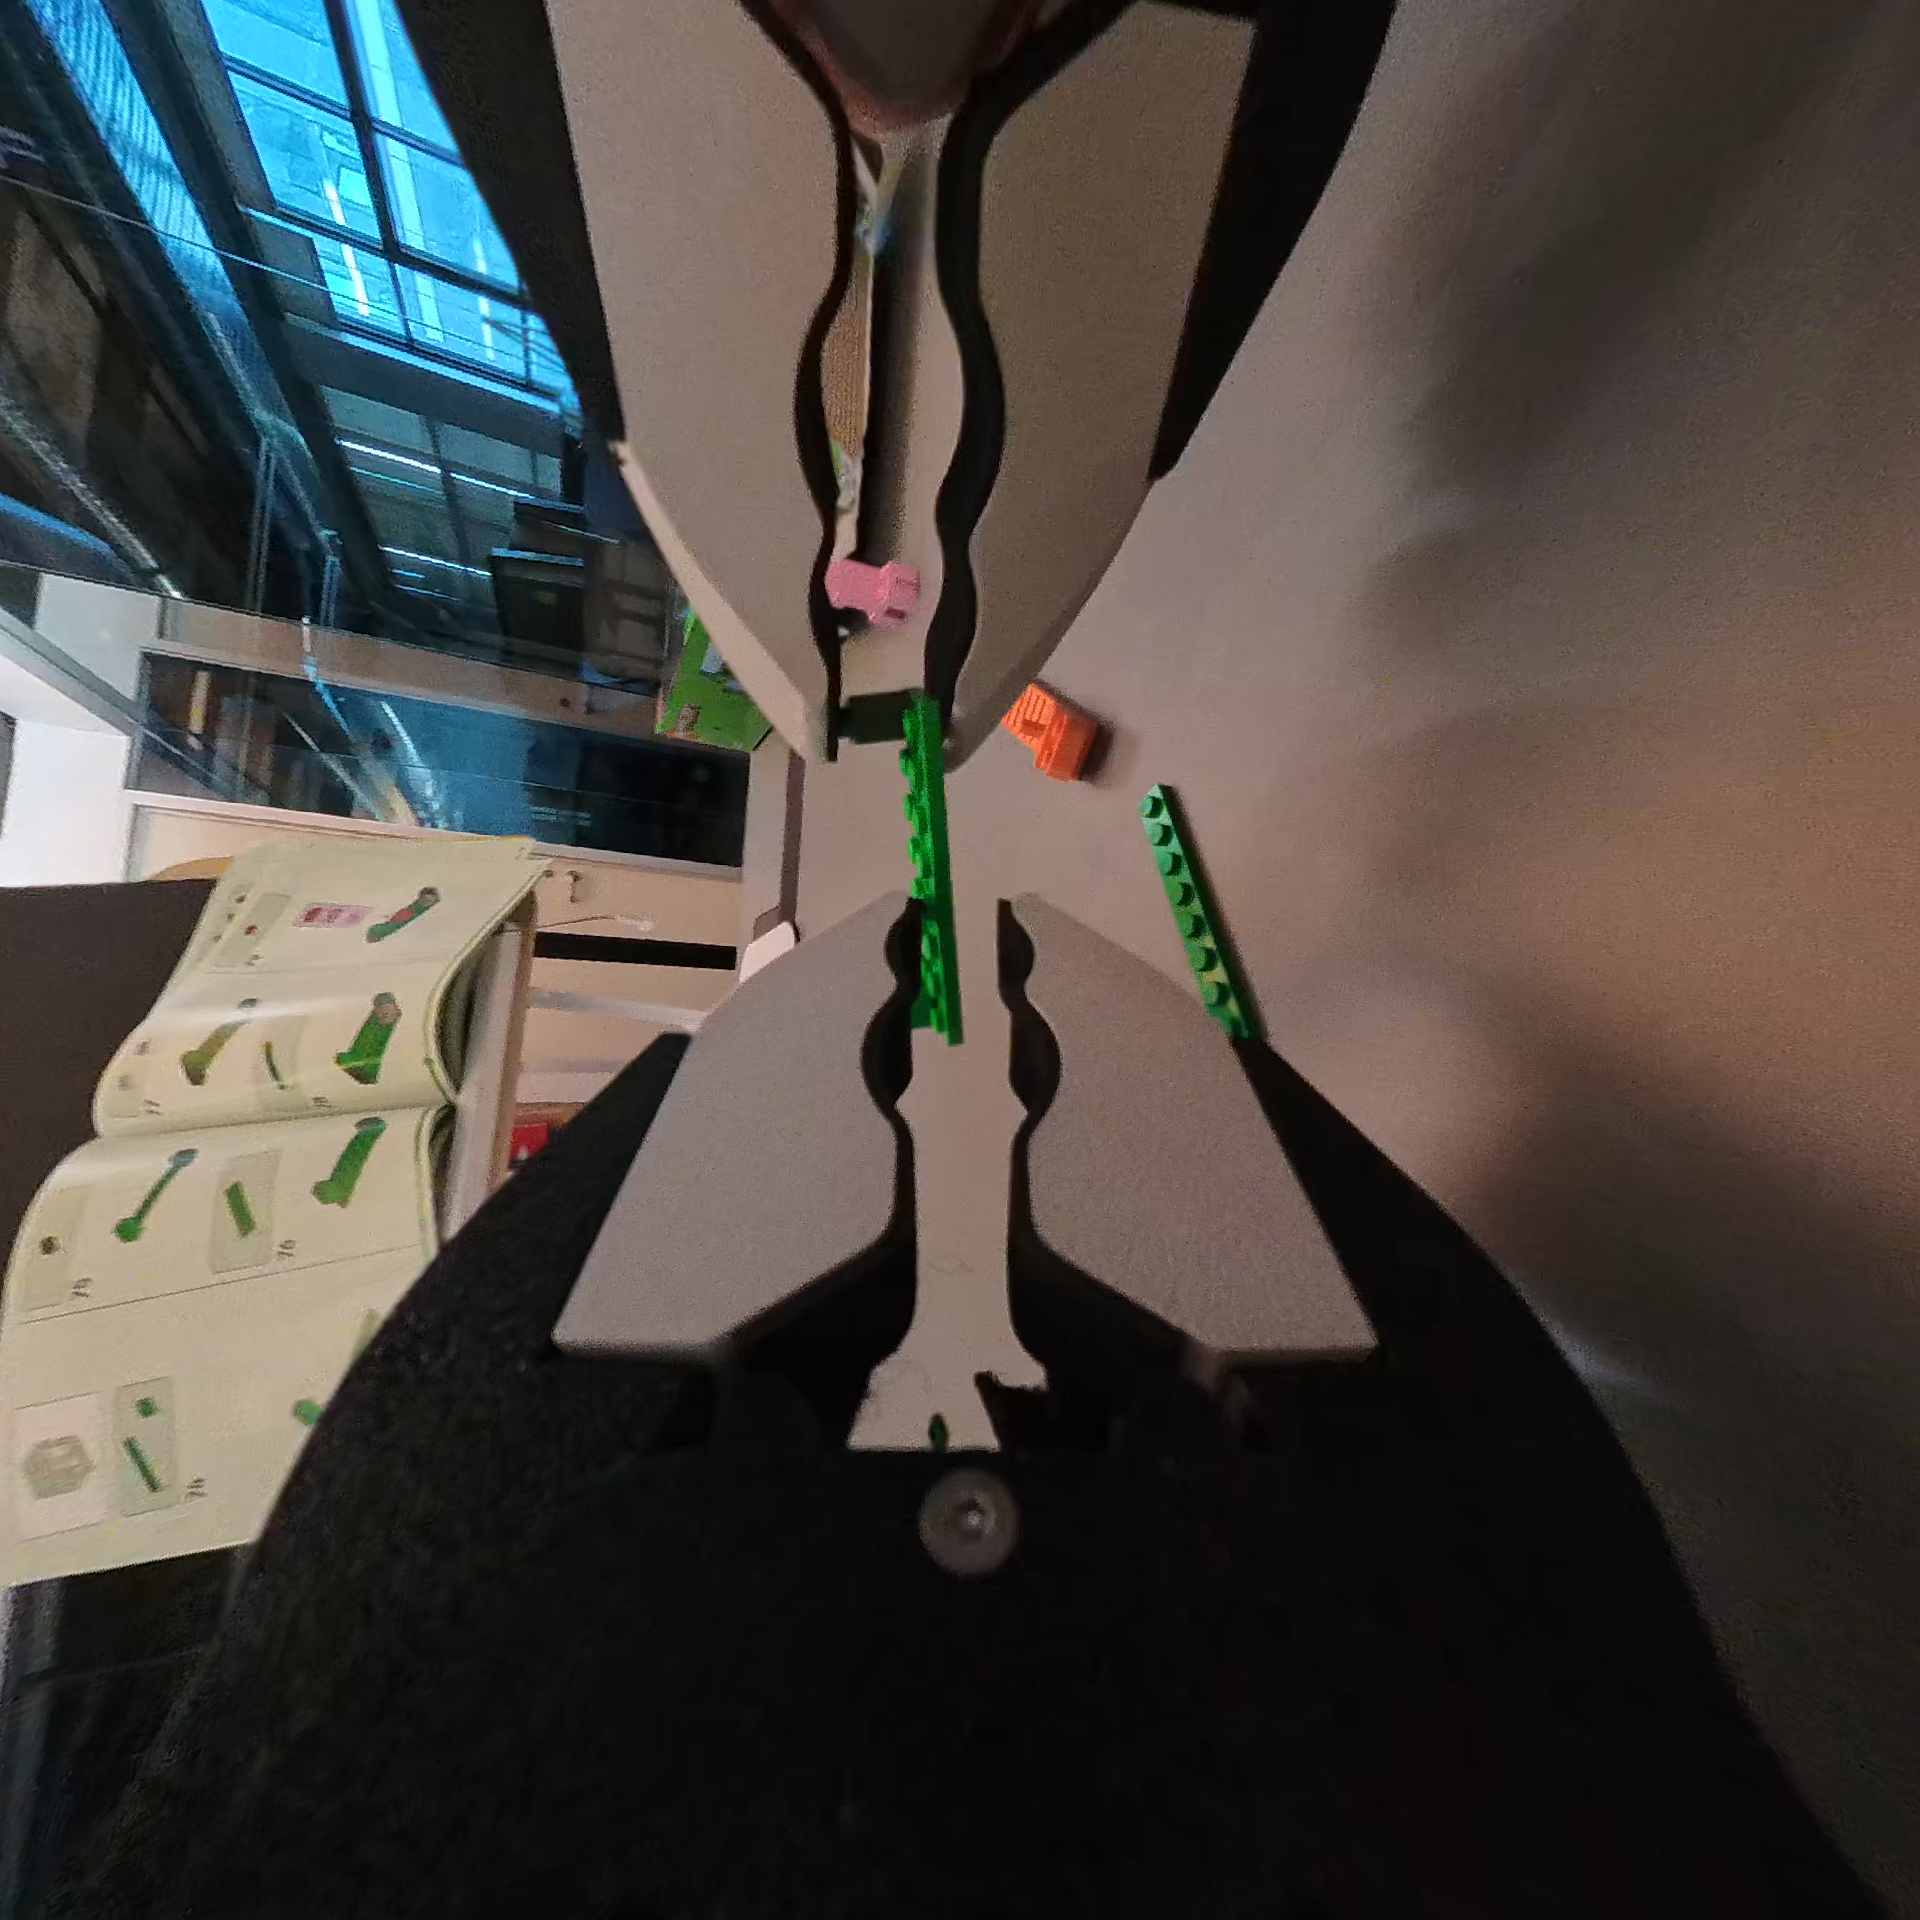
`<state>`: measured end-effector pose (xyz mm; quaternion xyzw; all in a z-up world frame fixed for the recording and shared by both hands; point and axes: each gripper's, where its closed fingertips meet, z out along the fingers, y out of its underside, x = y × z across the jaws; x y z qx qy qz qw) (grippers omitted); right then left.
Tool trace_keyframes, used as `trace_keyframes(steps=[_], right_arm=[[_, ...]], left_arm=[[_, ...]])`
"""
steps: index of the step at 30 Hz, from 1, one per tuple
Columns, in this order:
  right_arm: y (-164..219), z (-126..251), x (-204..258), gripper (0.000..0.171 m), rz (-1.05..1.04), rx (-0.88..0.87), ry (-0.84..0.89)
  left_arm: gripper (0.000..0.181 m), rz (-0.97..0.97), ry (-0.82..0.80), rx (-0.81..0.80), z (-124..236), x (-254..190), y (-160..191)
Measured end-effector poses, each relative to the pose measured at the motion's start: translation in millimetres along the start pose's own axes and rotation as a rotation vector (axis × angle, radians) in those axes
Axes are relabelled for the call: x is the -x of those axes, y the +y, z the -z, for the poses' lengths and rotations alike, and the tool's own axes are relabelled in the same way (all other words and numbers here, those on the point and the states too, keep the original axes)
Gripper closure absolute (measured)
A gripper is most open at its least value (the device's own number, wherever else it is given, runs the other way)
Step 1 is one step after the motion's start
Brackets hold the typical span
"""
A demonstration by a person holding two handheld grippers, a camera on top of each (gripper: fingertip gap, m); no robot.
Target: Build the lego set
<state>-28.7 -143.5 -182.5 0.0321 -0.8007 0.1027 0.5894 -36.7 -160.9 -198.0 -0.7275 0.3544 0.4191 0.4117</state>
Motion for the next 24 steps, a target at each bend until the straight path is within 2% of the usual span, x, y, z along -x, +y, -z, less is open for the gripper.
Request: trace_keyframes(steps=[7,12,15,16,18,20,24], right_arm=[[-0.4,0.0,2.0,0.156,0.020,0.019,-0.013],[-7.0,1.1,2.8,0.156,0.030,0.007,-0.012],[-14.0,4.1,-6.7,0.153,0.002,-0.053,0.059],[-15.9,6.9,-15.0,0.144,-0.002,-0.076,0.115],[-17.0,14.2,-33.1,0.130,-0.034,-0.114,0.219],[-16.1,21.2,-42.1,0.125,-0.090,-0.156,0.244],[-19.5,28.8,-43.4,0.124,-0.289,-0.307,0.167]], left_arm=[[0.166,-0.089,-0.028,0.040,-4.2,-2.9,2.6],[0.176,-0.097,-0.057,0.060,-4.5,3.1,4.8],[0.177,-0.064,-0.091,0.053,-2.1,12.0,5.1],[0.177,-0.030,-0.091,0.038,0.0,15.2,4.4],[0.177,0.076,-0.081,0.007,4.5,21.8,5.4],[0.177,0.268,-0.035,-0.060,8.7,27.6,6.4],[0.177,0.945,0.265,-0.374,23.6,40.0,-7.8]])
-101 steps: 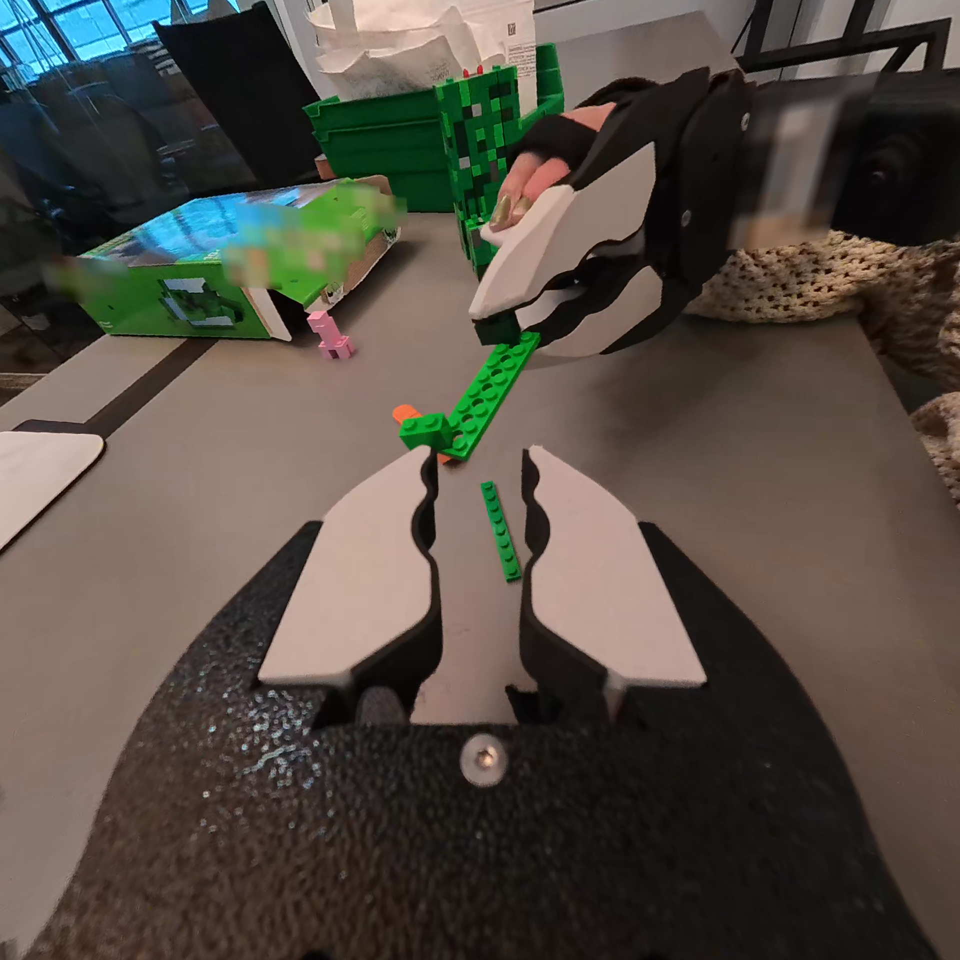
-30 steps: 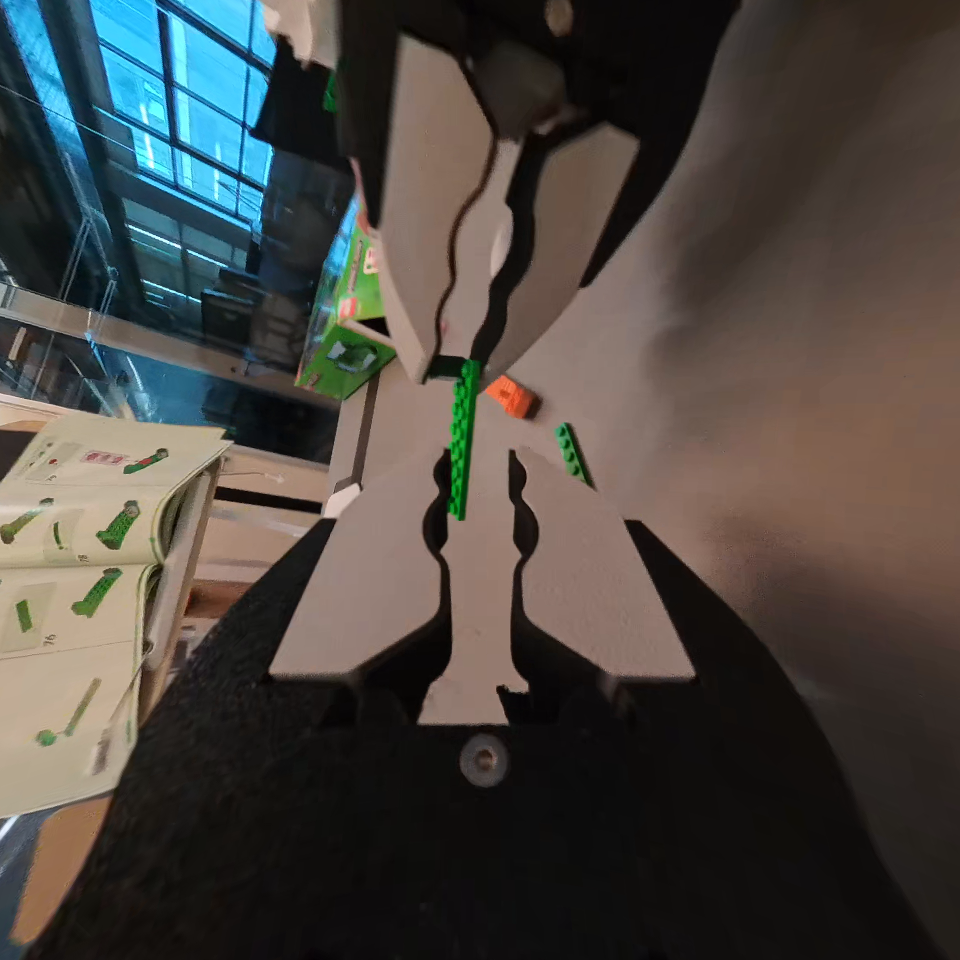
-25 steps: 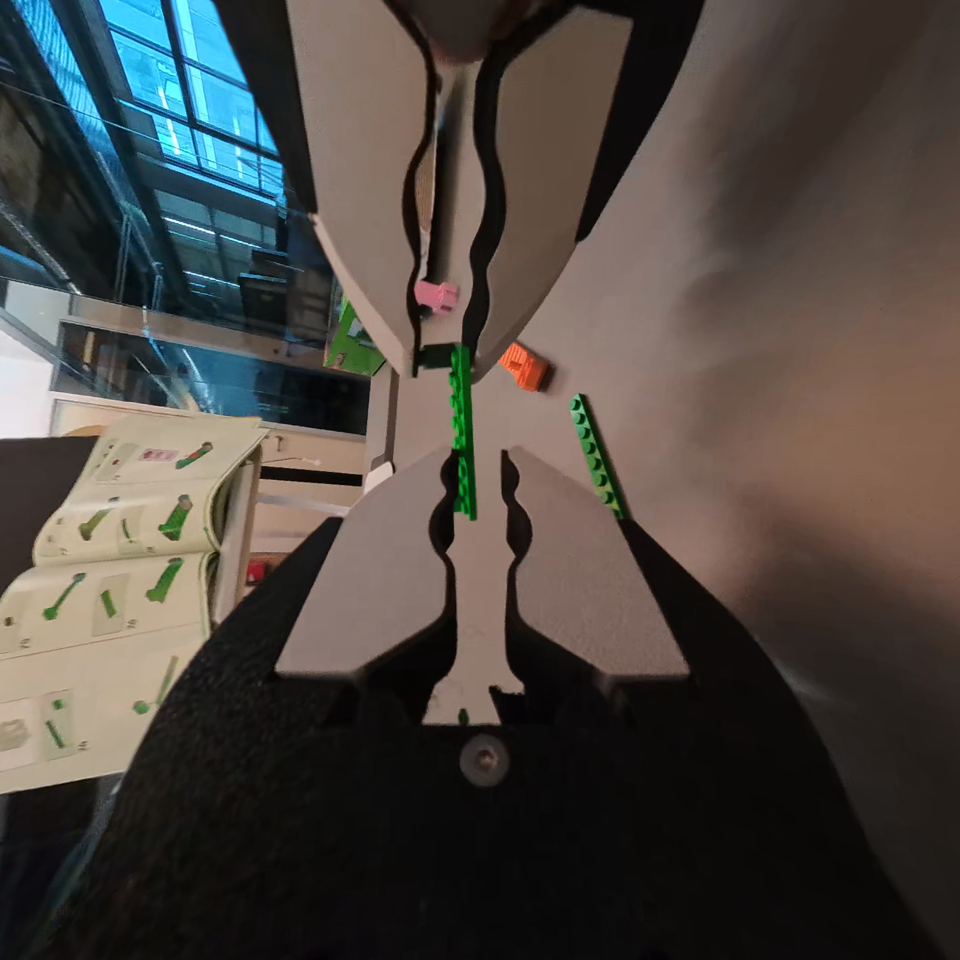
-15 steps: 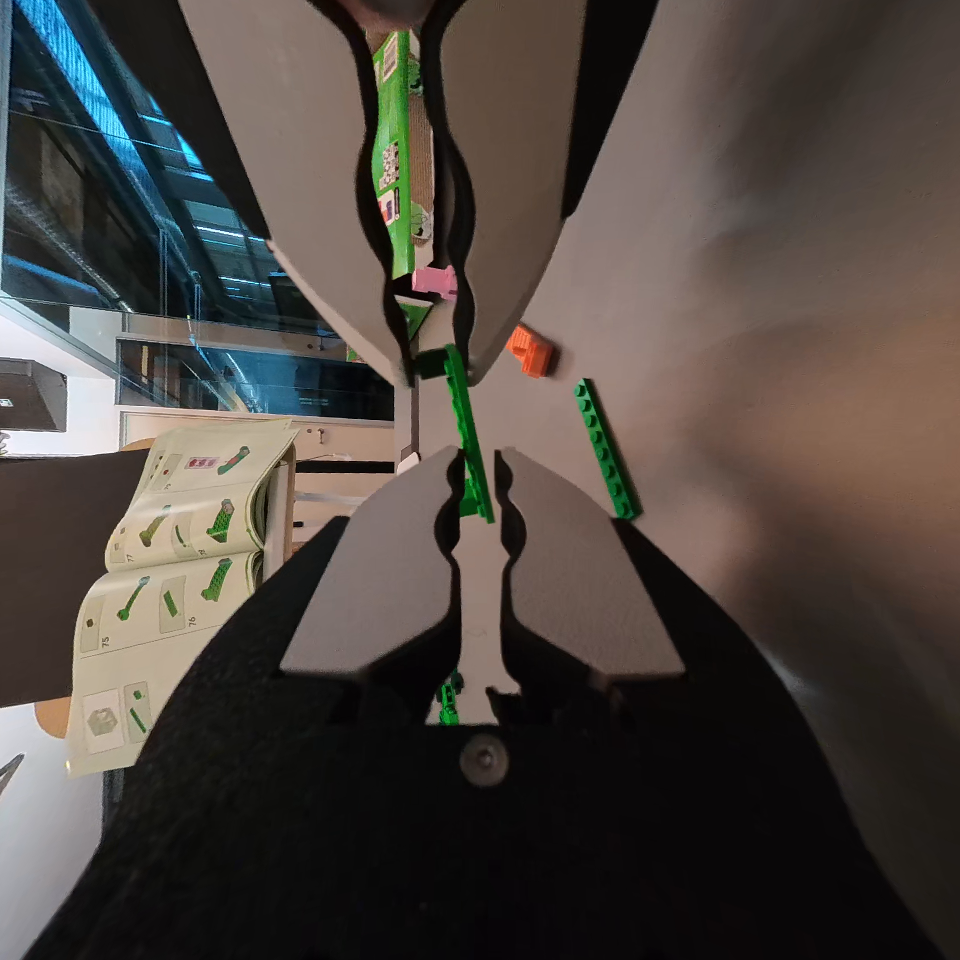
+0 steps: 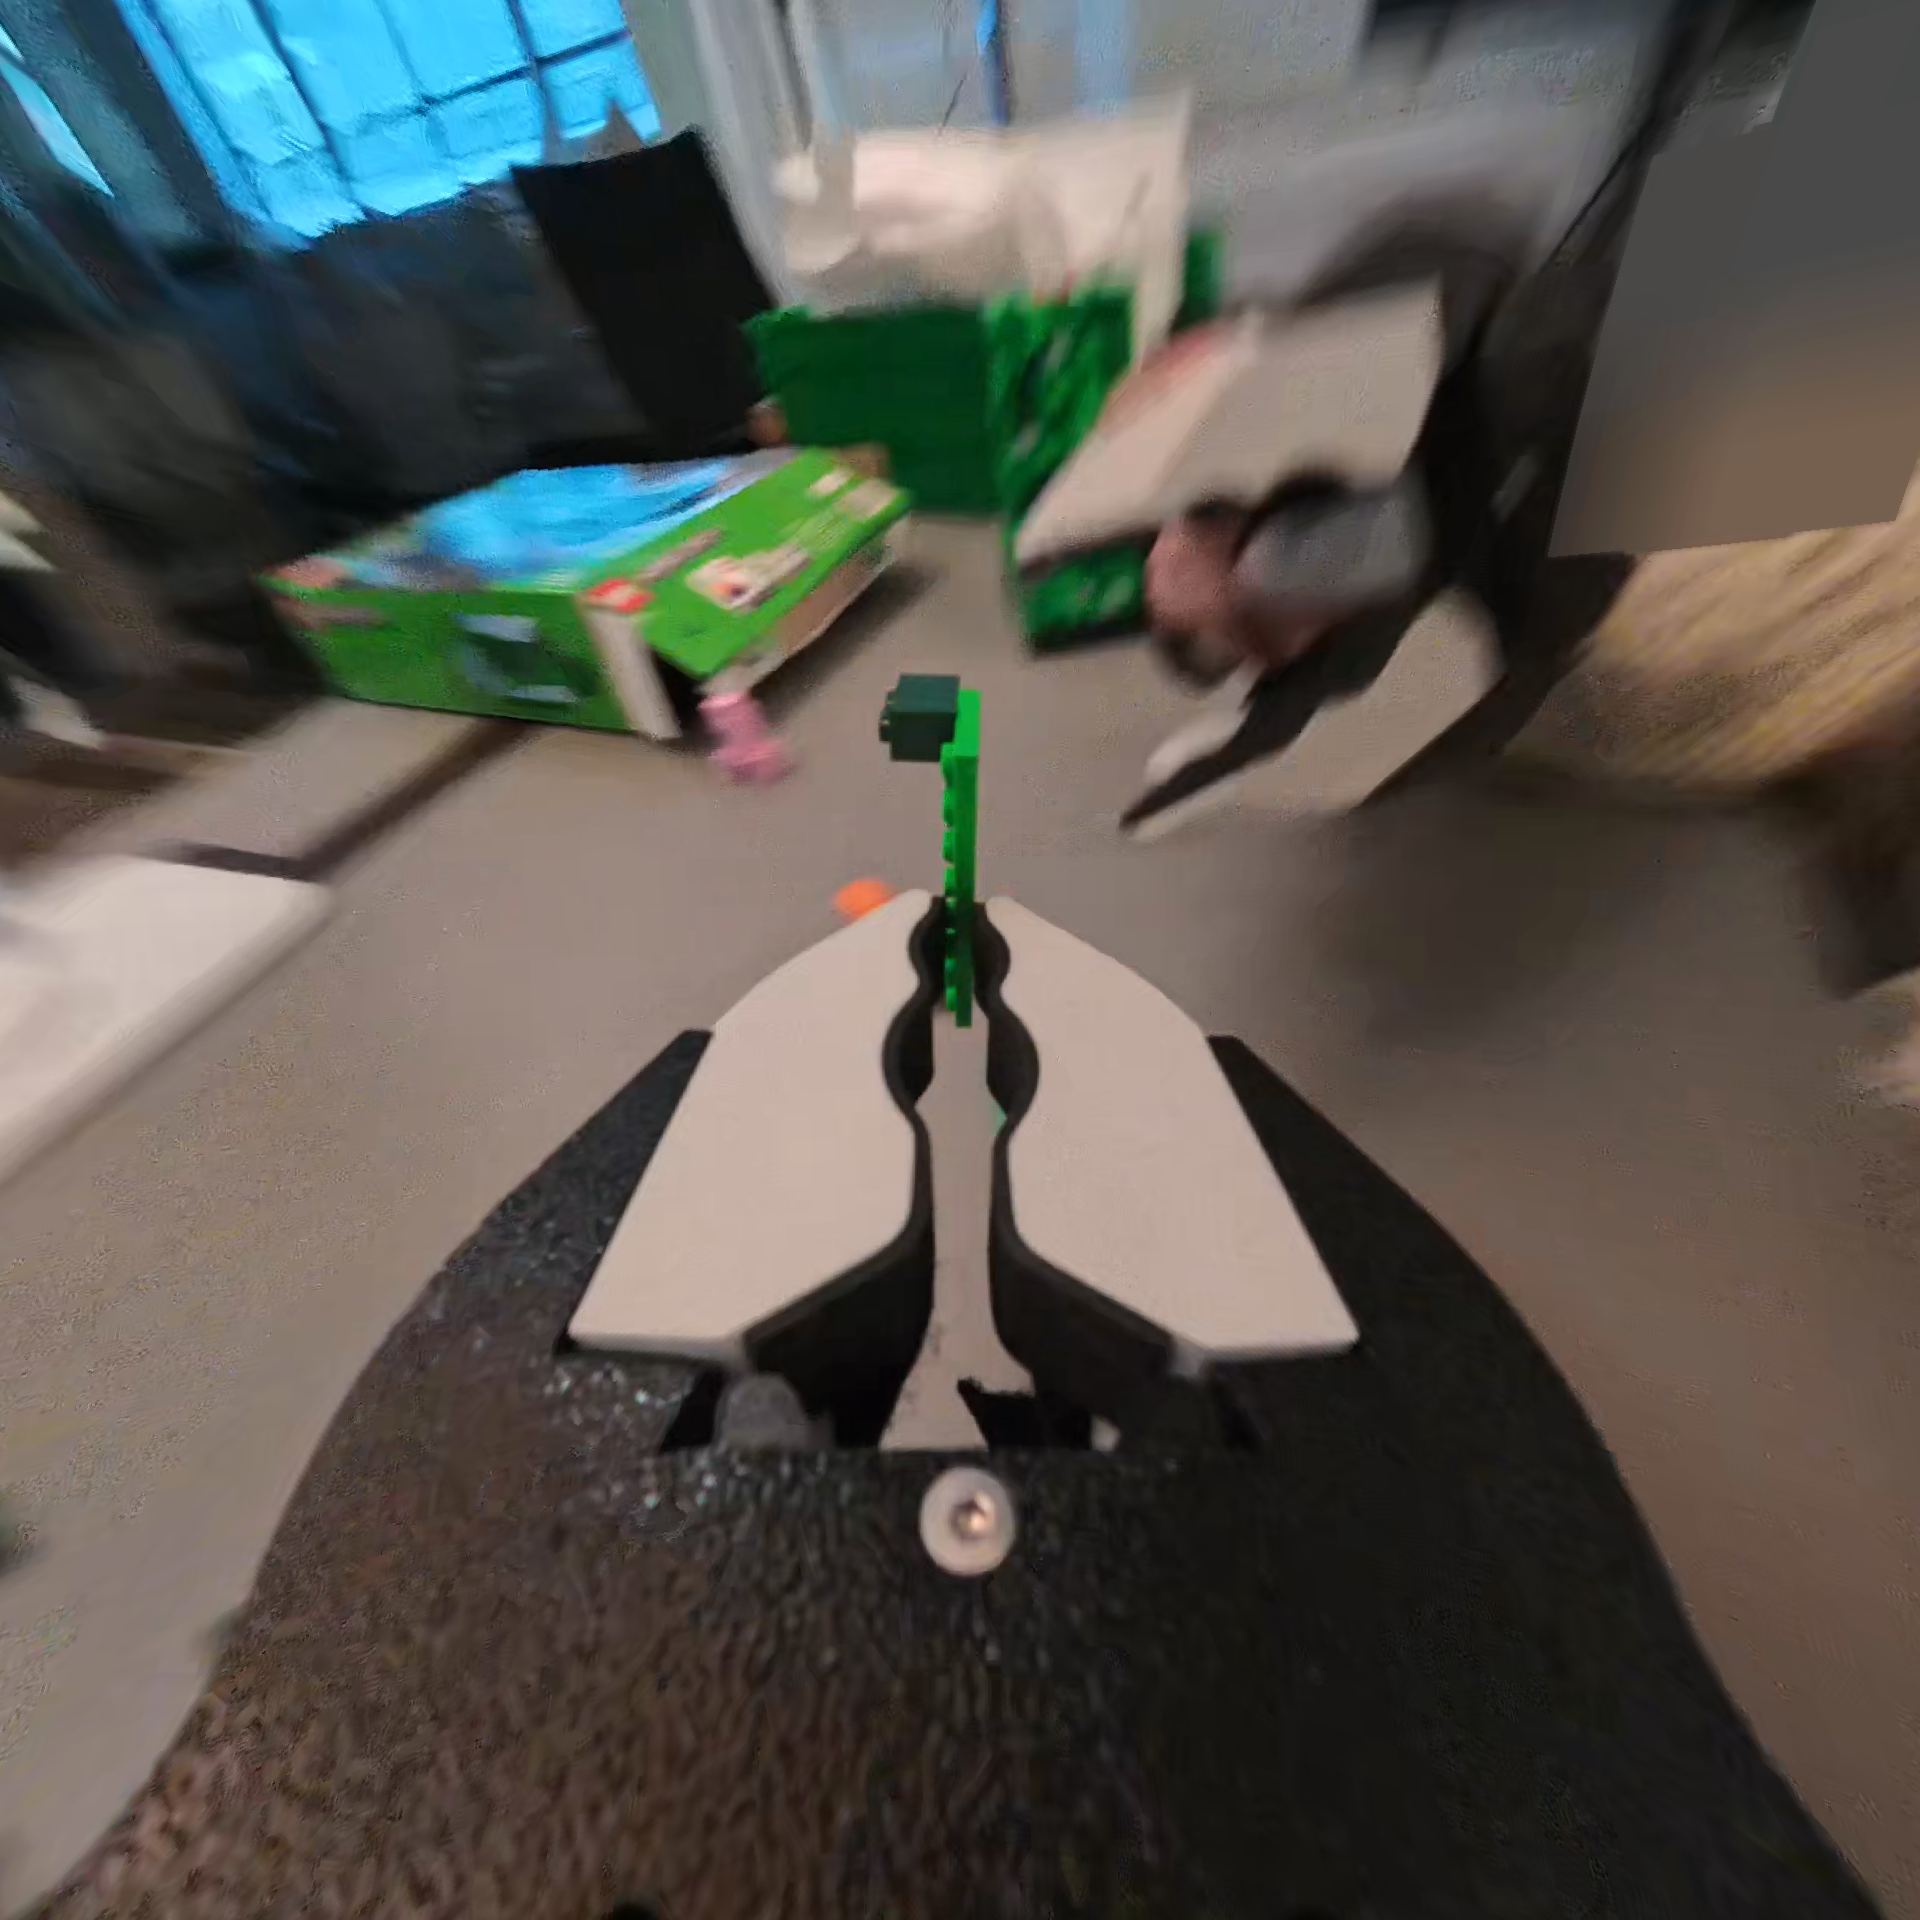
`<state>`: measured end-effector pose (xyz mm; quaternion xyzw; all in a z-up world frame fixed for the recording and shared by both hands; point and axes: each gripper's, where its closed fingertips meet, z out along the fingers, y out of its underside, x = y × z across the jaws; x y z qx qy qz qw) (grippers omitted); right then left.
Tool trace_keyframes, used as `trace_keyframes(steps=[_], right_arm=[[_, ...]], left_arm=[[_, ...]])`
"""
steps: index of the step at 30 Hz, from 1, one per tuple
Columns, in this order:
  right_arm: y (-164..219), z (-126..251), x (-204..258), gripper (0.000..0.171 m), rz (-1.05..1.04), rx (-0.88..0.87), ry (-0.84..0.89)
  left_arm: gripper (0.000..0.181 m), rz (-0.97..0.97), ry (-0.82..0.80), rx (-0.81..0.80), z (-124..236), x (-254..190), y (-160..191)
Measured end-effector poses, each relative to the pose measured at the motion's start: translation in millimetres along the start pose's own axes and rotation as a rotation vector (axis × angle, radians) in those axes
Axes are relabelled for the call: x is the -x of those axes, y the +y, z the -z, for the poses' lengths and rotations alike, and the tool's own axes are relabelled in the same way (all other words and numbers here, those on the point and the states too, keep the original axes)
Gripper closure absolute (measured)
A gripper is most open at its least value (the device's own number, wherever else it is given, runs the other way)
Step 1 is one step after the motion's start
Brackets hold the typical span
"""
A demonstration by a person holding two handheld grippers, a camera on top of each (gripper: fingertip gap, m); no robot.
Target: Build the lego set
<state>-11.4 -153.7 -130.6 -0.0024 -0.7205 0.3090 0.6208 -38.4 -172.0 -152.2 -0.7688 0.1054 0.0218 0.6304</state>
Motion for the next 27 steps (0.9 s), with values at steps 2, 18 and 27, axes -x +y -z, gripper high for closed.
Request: trace_keyframes(steps=[2,18,27], right_arm=[[-2.1,0.3,7.4,0.120,-0.079,-0.056,-0.071],[-12.2,8.4,21.8,0.148,-0.280,-0.167,-0.235],[-2.1,5.0,29.1,0.154,-0.281,-0.074,-0.281]], left_arm=[[0.177,0.323,0.198,-0.129,8.9,-3.9,-14.0],[0.177,0.962,0.680,-0.091,12.2,-34.3,-4.3],[0.177,0.966,0.785,0.070,6.5,-64.2,12.1]])
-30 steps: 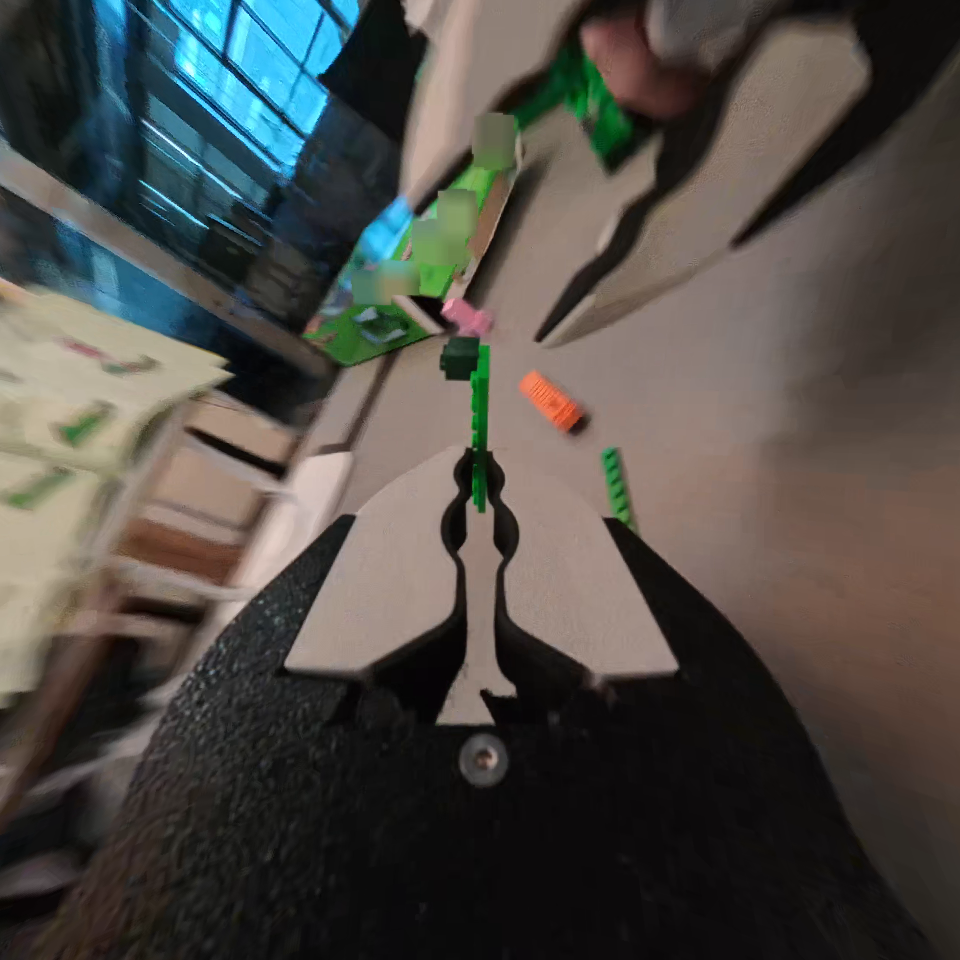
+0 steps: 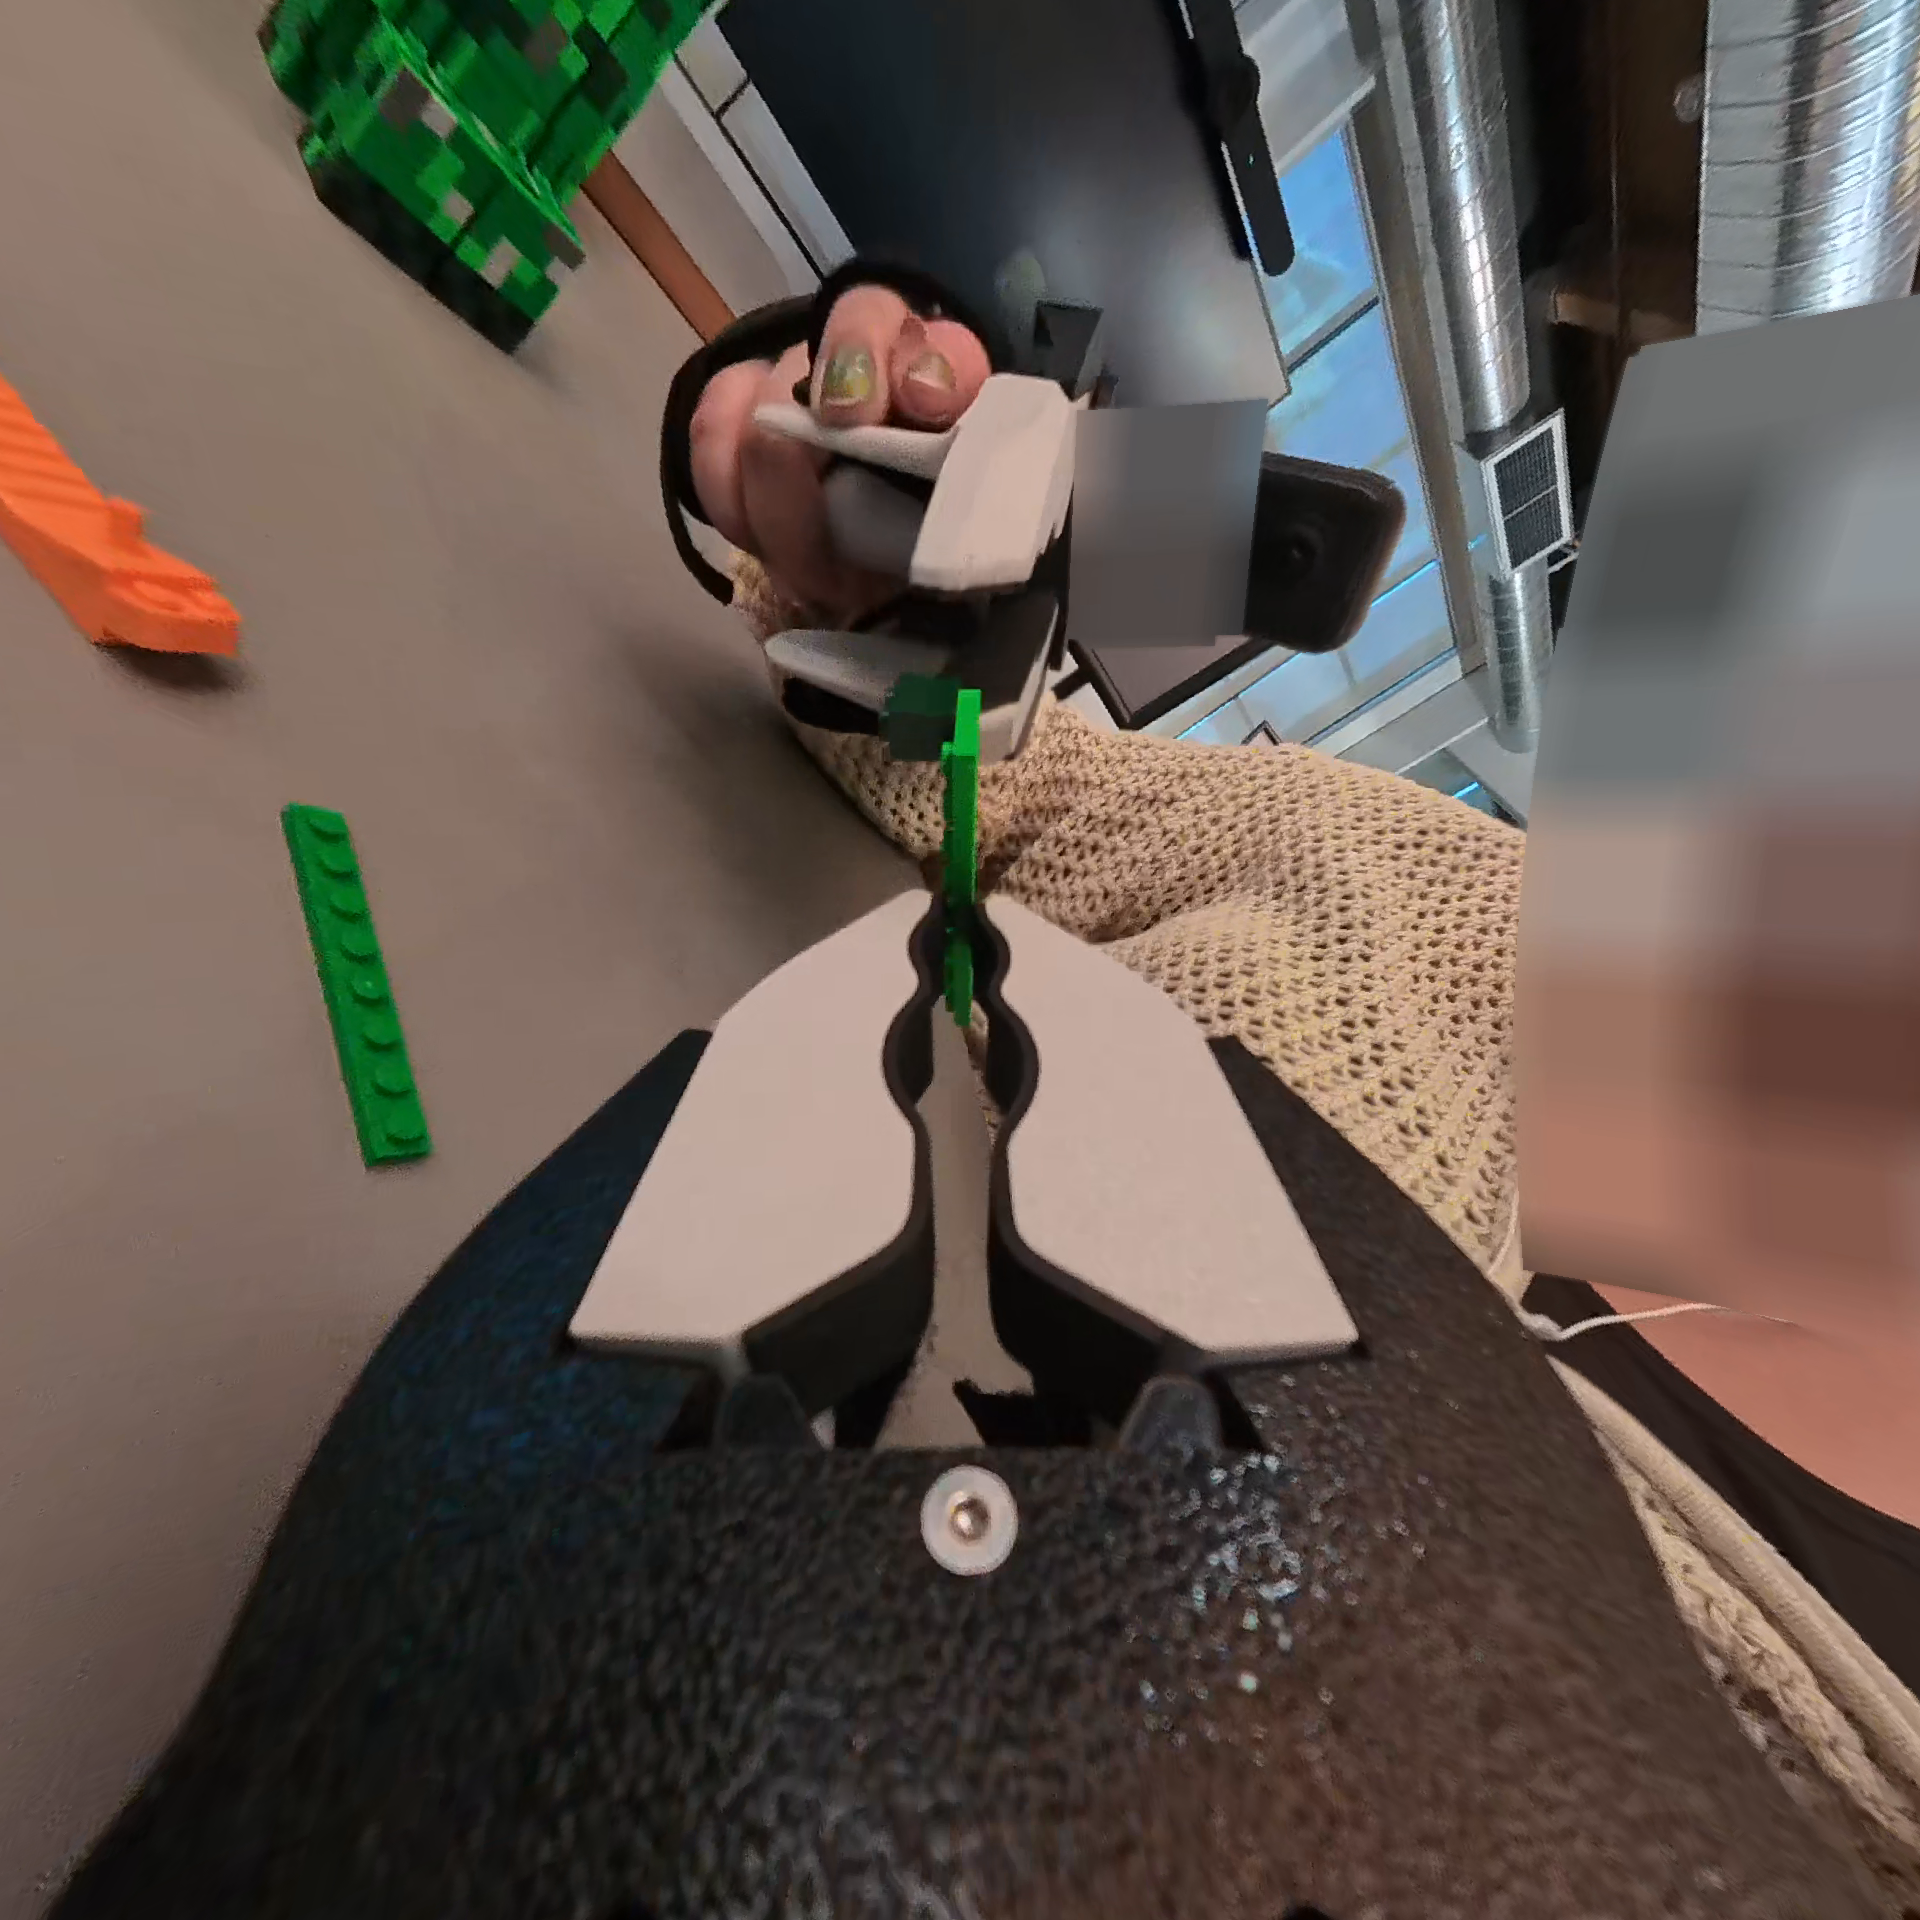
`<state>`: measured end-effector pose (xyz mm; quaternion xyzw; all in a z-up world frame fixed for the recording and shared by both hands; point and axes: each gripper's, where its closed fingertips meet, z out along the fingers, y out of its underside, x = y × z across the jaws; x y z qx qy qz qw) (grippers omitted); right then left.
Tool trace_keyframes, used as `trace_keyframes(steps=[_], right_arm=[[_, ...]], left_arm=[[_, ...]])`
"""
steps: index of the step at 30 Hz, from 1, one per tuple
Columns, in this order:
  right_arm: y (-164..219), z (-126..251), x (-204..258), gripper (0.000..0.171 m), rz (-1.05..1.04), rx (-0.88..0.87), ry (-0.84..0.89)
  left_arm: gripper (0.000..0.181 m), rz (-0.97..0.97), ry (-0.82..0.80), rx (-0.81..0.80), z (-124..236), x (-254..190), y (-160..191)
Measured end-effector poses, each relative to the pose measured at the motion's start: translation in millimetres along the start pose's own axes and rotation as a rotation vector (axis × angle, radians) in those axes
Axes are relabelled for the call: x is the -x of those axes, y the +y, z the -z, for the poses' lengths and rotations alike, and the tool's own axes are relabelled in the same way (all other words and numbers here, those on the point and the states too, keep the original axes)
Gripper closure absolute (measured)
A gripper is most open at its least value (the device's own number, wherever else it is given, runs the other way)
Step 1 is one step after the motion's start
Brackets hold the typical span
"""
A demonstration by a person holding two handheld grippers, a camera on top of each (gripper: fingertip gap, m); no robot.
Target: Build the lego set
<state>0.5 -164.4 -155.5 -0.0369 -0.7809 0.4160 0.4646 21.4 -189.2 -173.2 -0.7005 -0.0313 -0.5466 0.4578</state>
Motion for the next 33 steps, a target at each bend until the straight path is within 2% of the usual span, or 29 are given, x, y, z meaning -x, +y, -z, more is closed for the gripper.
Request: trace_keyframes(steps=[7,13,16,19,22,33], right_arm=[[-1.7,0.1,8.9,0.162,0.021,-0.005,-0.049],[-2.5,1.5,12.3,0.160,0.056,0.000,-0.066],[-1.7,1.7,15.3,0.153,0.070,0.015,-0.087],[0.7,-0.4,18.1,0.152,0.073,0.031,-0.096],[0.0,-1.4,20.1,0.162,0.080,0.018,-0.095],[-2.5,3.2,31.3,0.163,0.059,-0.041,-0.208]], left_arm=[[0.177,0.006,-0.007,0.038,-1.7,2.1,6.4],[0.177,0.020,0.004,0.058,-3.1,2.2,10.6],[0.177,0.024,0.005,0.059,-3.5,2.7,10.7],[0.177,0.027,0.012,0.065,-4.6,2.1,12.0],[0.177,0.026,0.014,0.075,-5.8,1.6,13.8],[0.177,0.026,0.021,0.145,-10.3,0.1,25.2]])
